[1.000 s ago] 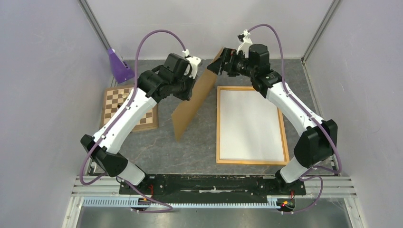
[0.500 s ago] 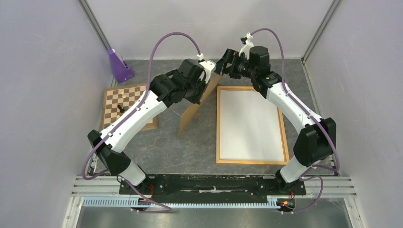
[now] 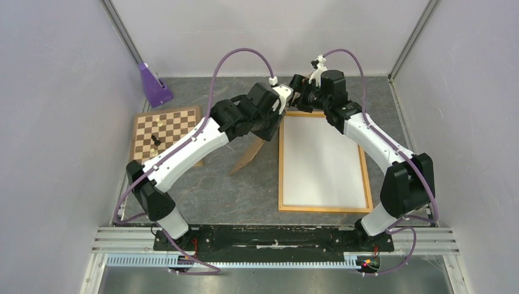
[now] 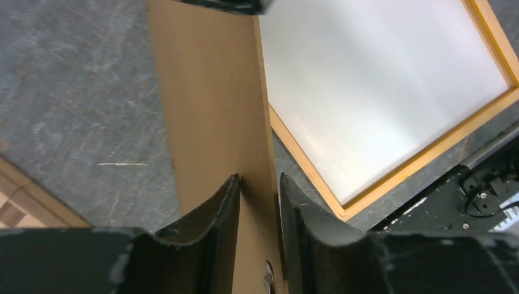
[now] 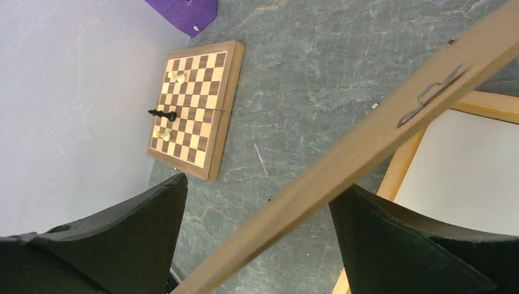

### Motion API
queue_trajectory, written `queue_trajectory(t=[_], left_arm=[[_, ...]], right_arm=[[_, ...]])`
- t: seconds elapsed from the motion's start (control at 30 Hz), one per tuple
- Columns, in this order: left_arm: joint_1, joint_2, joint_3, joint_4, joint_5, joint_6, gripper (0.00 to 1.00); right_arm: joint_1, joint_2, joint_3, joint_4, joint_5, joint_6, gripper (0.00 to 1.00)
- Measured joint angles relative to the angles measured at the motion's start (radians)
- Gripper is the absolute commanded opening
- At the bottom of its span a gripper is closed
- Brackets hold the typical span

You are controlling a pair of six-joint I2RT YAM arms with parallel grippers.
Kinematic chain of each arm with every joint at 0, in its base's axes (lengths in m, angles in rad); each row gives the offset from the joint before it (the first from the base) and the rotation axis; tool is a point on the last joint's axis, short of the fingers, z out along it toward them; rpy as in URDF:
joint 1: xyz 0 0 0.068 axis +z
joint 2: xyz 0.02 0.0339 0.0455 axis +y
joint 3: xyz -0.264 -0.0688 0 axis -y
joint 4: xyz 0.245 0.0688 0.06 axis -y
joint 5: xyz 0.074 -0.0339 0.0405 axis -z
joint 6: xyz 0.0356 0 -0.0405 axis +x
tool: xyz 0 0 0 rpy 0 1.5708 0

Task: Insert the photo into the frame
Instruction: Turn over the photo frame item on the photo frame.

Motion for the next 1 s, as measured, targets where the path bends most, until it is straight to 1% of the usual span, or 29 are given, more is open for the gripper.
queue_trajectory(t=[0.13,0.23,0.37,0.63,0.83,1.0], left_arm=[[-0.014,0.030,0.000,0.003,0.029,-0.005,0.43],[-0.014,0.033,0.000,0.002,0.051,-0.013,0.45],[-0.014,0.033,0.000,0.004,0.079,-0.022,0.47],[-0.025,0.033,0.000,0.007,0.130,-0.022,0.54],[-0.033,0.037,0.000,0.007,0.158,-0.021,0.56],[-0.033,0.037,0.000,0.007,0.171,-0.021,0.57]], right_arm=[[-0.007,0.000,-0.006,-0.015,0.004,-0.007,0.79],[-0.016,0.000,-0.015,-0.012,0.004,-0.011,0.71],[-0.030,-0.002,-0.048,0.005,0.003,-0.013,0.58],[-0.065,-0.002,-0.098,0.013,0.000,-0.014,0.39],[-0.106,-0.005,-0.138,0.031,-0.005,-0.008,0.21],[-0.140,-0.018,-0.174,0.040,-0.022,0.011,0.12]])
